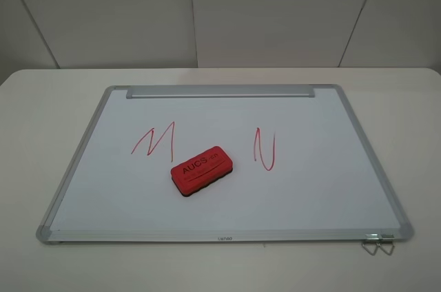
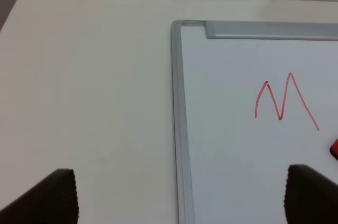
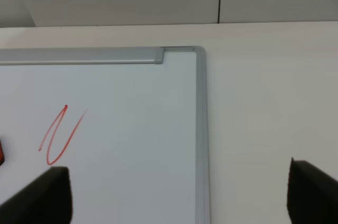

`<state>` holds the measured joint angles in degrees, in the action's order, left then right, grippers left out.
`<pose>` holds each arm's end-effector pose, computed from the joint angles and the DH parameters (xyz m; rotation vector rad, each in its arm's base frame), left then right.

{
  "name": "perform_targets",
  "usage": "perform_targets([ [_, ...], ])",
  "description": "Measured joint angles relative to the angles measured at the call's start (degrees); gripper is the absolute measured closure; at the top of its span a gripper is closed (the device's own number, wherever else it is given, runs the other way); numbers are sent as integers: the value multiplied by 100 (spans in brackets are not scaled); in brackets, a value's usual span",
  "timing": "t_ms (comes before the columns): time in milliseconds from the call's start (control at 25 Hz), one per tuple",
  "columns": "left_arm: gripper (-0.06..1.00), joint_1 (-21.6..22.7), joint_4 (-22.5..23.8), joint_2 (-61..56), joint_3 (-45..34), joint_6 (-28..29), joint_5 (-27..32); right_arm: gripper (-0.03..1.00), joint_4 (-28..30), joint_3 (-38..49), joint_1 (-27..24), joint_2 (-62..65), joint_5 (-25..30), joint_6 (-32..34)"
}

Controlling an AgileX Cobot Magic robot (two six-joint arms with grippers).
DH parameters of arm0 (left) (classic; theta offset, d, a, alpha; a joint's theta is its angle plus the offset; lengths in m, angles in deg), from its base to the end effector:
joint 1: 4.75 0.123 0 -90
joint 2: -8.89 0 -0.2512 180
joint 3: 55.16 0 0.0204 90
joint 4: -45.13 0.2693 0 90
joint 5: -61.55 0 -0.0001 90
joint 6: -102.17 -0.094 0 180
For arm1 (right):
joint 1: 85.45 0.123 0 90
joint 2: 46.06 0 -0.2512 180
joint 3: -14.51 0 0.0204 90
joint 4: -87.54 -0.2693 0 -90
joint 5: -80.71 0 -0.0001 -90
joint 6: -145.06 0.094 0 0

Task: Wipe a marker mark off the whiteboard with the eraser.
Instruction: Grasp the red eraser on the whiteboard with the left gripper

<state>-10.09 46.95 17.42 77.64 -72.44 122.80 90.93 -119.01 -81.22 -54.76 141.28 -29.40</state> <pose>0.0464 -0.0017 0.2861 -0.0027 2.0422 -0.0792 0.0459 -0.0015 0.2907 0.0264 2.0189 0.0377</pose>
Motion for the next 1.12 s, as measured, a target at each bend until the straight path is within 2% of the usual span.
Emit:
perform_targets([
  [1120,17,-20,34,0,0,-13,0,24,0,0,0,0,0,0],
])
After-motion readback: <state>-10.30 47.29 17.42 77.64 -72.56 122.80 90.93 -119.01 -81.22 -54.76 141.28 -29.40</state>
